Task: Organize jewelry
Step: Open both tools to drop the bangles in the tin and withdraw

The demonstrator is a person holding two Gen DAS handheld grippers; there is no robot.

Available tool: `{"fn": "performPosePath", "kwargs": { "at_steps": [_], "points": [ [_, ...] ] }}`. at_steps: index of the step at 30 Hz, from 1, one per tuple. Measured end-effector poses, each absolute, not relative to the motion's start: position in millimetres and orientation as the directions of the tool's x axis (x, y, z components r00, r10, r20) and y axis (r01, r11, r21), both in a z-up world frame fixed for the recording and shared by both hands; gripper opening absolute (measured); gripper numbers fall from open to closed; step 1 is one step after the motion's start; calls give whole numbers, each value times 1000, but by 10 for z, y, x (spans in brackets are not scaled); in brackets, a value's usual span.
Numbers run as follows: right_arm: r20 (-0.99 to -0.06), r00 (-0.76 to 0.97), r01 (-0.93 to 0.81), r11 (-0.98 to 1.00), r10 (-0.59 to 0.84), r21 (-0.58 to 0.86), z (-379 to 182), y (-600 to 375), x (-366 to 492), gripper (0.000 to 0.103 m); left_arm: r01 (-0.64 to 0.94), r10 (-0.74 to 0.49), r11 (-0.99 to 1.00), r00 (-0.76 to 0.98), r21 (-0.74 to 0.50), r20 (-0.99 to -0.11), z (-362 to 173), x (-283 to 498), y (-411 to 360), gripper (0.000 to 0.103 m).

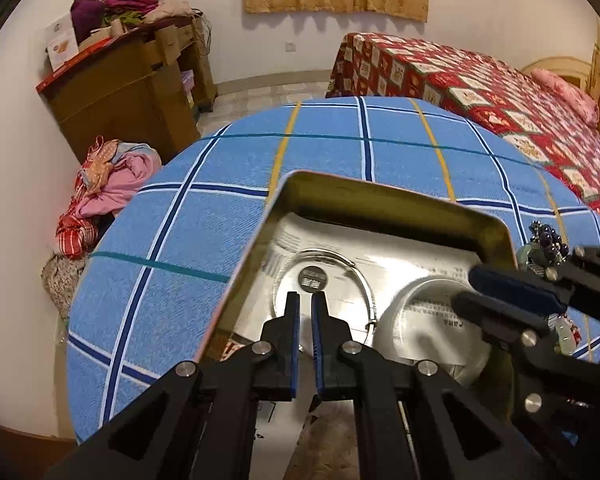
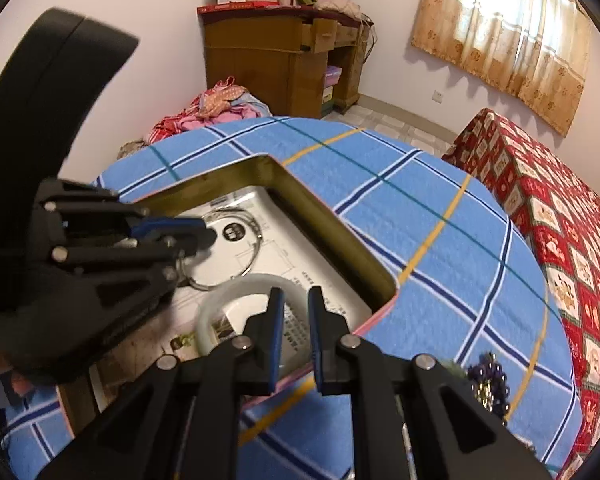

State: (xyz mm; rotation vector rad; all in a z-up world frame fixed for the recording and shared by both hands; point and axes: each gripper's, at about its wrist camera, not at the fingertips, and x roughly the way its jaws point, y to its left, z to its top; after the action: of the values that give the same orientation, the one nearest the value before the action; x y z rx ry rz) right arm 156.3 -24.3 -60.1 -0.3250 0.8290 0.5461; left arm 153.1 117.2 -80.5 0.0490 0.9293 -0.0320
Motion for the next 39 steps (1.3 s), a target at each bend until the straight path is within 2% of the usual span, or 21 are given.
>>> {"fn": "performPosePath", "kwargs": {
  "at_steps": [4,6,7,8,9,10,11,12,13,21,30,39],
  "points": [
    [-755,560,-576,816,342,-58,-605,-244,1512,15,32,-8,999,626,16,-780,-774,1475,1174,5],
    [-733,575,-569,822,363,-39,-558,-278,1505,29,22,-16,1000,637,-2,-771,-739,1456,1161,6],
    [-712,590,-564,825,382,-25,-504,-313,1487,47,24,-22,1000,646,-9,-763,-705,1439,1146,7],
    [-689,618,-546,837,377,-33,-443,-354,1466,52,23,-24,1000,656,-12,-755,-660,1425,1129,9],
    [-676,631,-542,840,381,-33,-394,-379,1458,54,23,-25,1000,664,-12,-747,-622,1410,1116,20],
    [-663,638,-541,841,391,-25,-335,-428,1443,55,18,-17,1000,675,-7,-738,-569,1388,1096,40],
    [-657,644,-537,843,392,-24,-299,-462,1427,56,16,-13,1000,683,-4,-730,-534,1383,1083,52],
    [-652,652,-533,846,388,-29,-272,-501,1413,56,9,-4,1000,701,3,-713,-480,1354,1060,69],
    [-643,663,-525,850,382,-36,-241,-565,1391,59,6,1,1000,716,7,-698,-438,1325,1049,73],
    [-615,709,-451,892,345,-20,-178,-1214,1148,67,81,-47,997,750,21,-660,-252,1083,642,73],
    [-641,727,-318,948,245,2,-299,-1972,974,68,150,-93,988,763,35,-639,-274,723,93,73],
    [-686,682,-344,939,255,7,-611,-2193,637,68,145,-92,989,733,23,-674,-502,485,-100,73]
  ]
}}
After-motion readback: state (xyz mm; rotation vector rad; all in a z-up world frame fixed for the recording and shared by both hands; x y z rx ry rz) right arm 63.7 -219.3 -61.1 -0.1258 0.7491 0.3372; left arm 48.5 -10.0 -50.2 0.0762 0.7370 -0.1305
